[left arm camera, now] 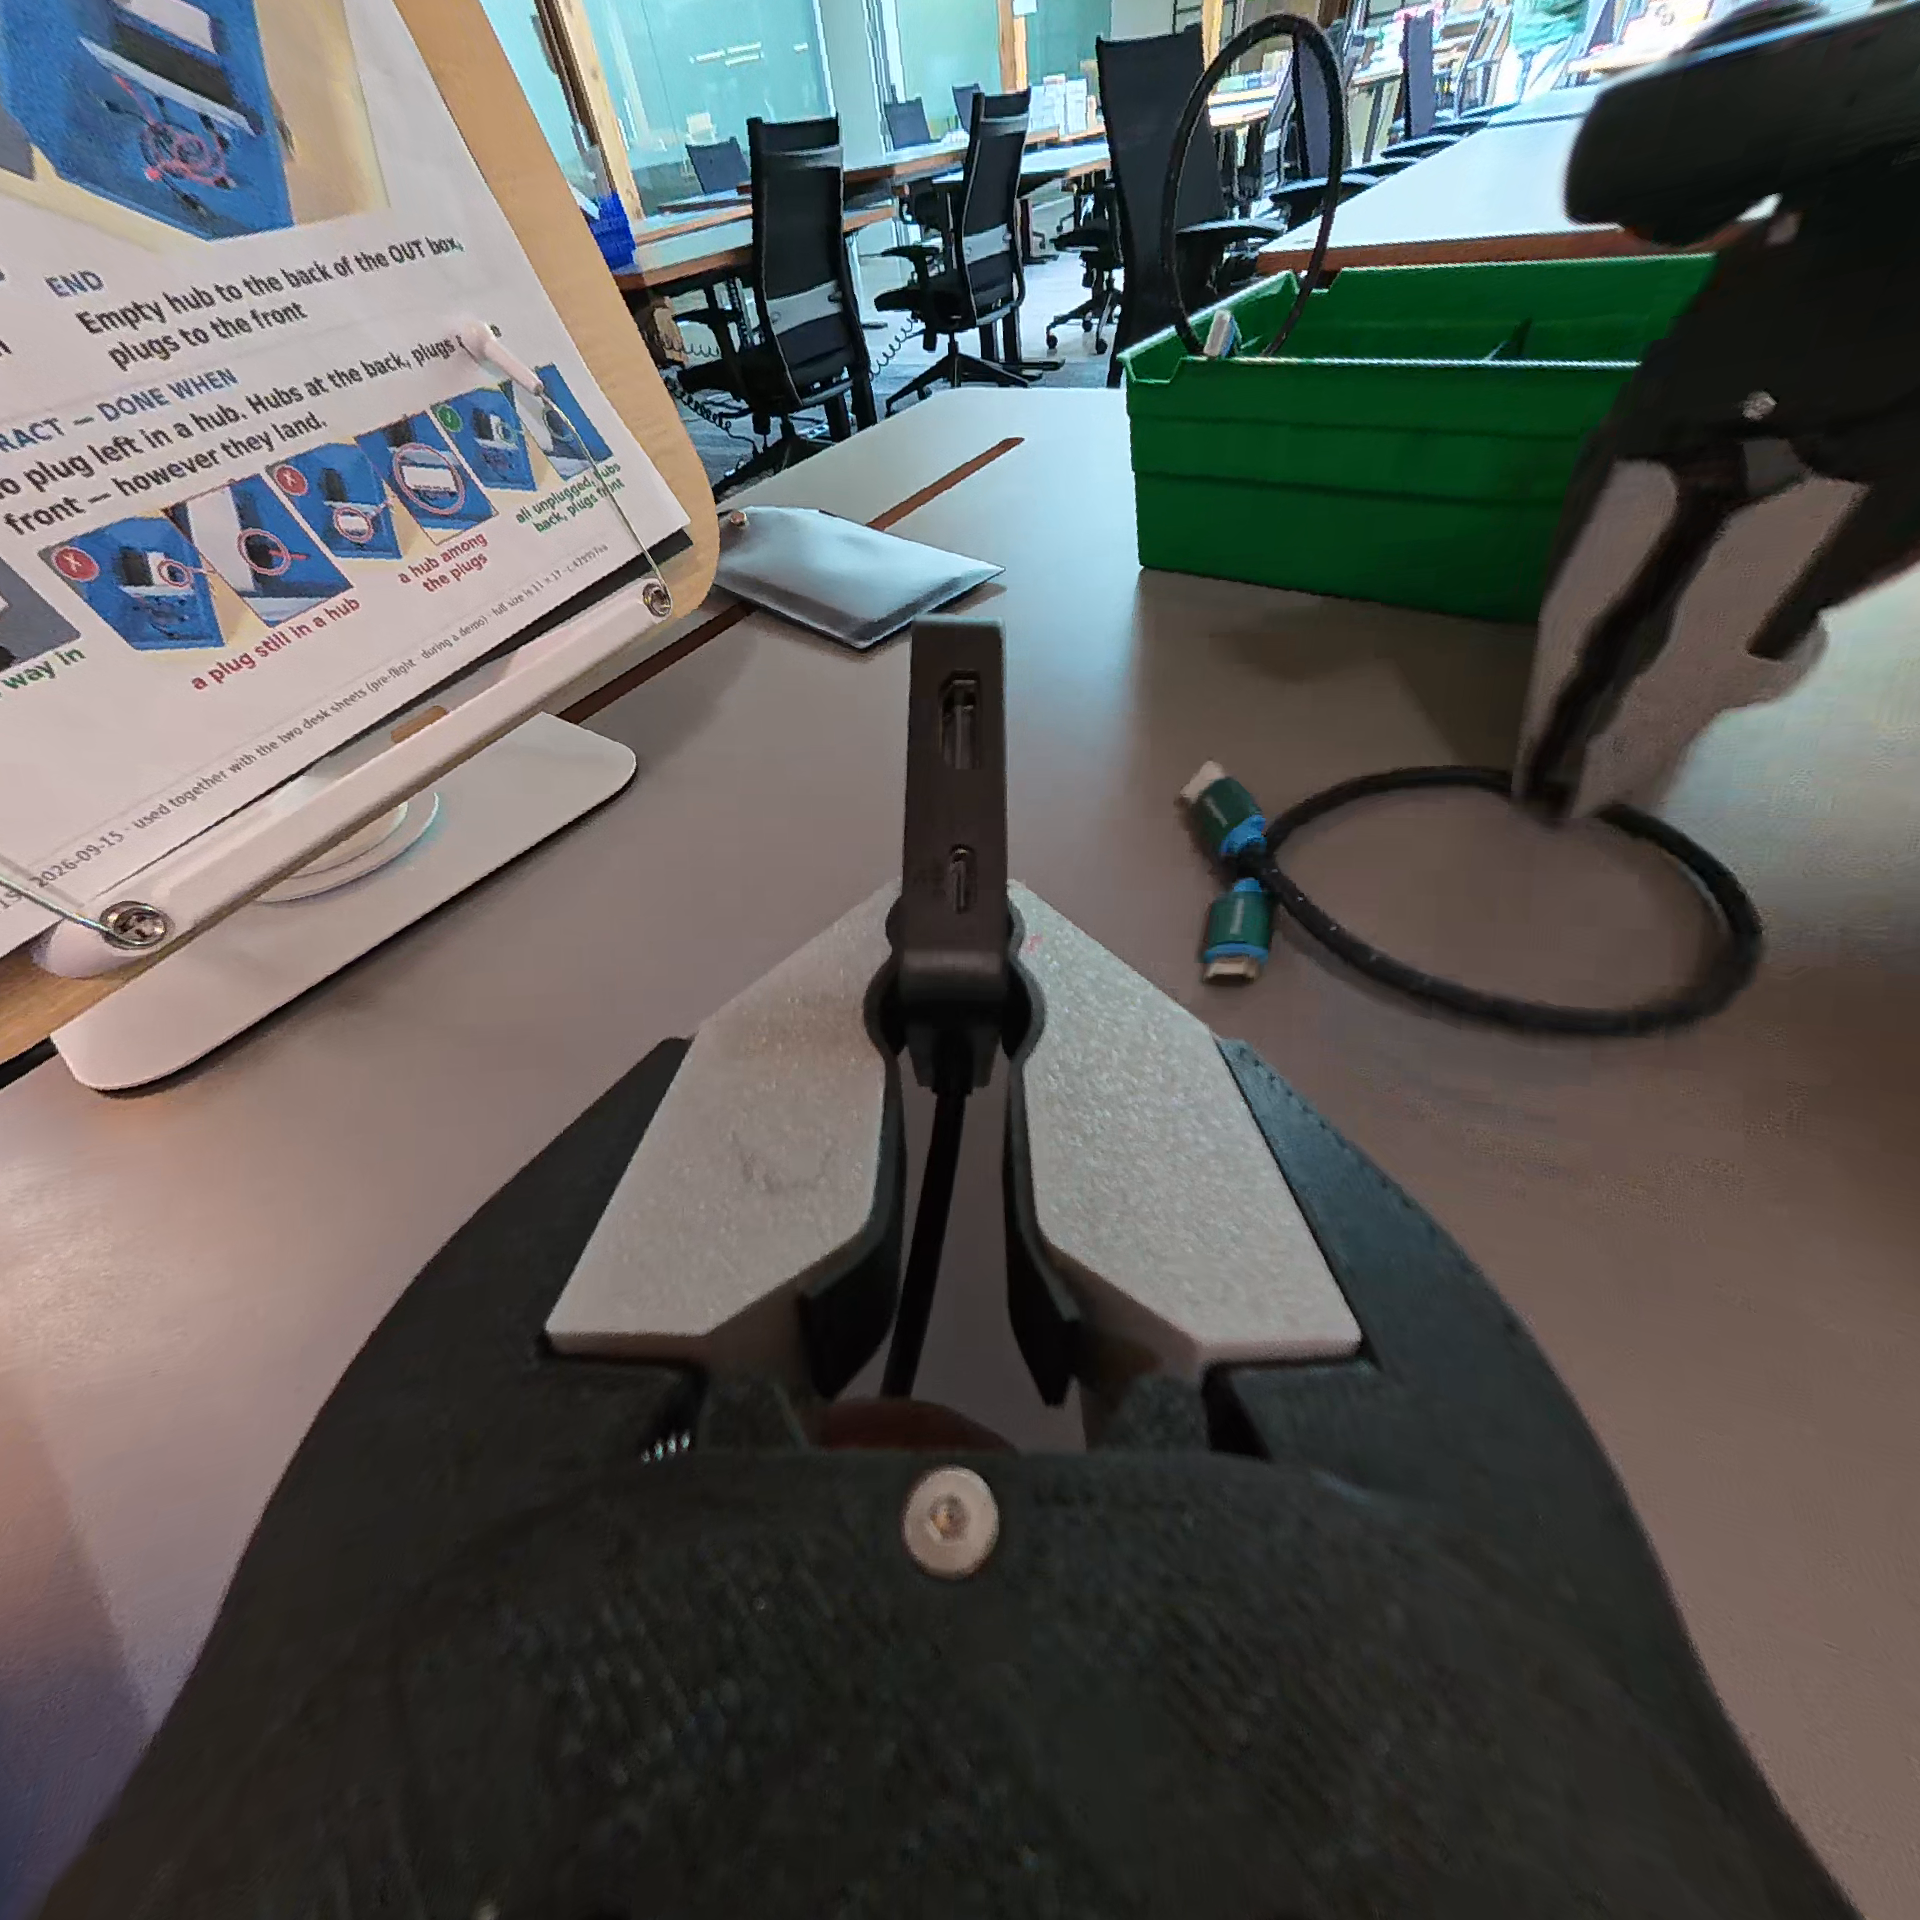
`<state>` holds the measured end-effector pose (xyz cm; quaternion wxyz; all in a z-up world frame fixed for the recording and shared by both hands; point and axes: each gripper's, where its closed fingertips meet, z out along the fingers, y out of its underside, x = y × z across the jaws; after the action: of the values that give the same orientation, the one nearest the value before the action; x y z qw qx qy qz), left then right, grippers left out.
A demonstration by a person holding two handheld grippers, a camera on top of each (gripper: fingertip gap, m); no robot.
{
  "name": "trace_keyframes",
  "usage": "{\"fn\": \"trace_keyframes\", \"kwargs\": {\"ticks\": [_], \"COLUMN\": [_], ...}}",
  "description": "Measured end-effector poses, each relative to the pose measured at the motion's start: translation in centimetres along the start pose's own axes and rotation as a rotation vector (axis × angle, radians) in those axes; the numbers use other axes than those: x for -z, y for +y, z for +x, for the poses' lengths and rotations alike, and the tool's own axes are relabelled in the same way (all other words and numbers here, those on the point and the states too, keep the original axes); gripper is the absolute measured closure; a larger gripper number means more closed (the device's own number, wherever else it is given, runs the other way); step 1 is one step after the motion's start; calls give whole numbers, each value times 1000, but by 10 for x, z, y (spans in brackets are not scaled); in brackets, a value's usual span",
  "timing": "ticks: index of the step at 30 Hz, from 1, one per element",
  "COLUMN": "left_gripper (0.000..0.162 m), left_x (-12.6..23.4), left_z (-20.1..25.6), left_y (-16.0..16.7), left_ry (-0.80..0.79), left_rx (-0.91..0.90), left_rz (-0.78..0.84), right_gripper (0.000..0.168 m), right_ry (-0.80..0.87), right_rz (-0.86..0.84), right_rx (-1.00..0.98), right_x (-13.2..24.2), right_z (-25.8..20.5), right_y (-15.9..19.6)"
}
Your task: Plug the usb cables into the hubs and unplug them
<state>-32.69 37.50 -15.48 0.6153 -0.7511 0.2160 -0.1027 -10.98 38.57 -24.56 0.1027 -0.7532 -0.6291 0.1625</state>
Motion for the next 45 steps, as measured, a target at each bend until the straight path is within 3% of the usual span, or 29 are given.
{"fn": "trace_keyframes", "kwargs": {"ticks": [4,8,11,16,20,23,26,30,34,39,42,45], "left_gripper": [152,152,151,152,152,151,151,152,152,151,151,152], "left_x": [1,0,-2,-8,-8,-7,-5,-2,-2,-5,-5,-5], "left_z": [-4,-6,-6,1,9,11,12,11,13,15,17,20], "left_y": [1,3,7,11,6,2,-1,-4,-4,1,3,7], "left_ry": [-10,-16,-20,-16,-6,-12,-24,-36,-30,-26,-21,-7], "left_rx": [9,21,11,-37,-75,-105,-131,-149,-153,-180,-209,-252], "left_rz": [-2,-9,-26,-58,-59,-54,-52,-46,-46,-73,-90,-114], "right_gripper": [152,134,131,125,114,109,108,133,115,115,141,152], "right_ry": [110,20,-47,-5,170,301,322,325,337,375,402,357], "right_rz": [91,309,386,433,450,380,290,246,174,168,156,167], "right_rx": [-61,-165,-305,-519,-676,-727,-759,-765,-816,-870,-874,-831], "right_x": [22,22,9,-10,-12,-5,-2,-10,-31,-34,-34,-38], "right_z": [18,-3,-4,10,23,27,22,16,14,23,30,26], "right_y": [-23,-62,-76,-90,-90,-82,-82,-92,-90,-90,-91,-99]}}
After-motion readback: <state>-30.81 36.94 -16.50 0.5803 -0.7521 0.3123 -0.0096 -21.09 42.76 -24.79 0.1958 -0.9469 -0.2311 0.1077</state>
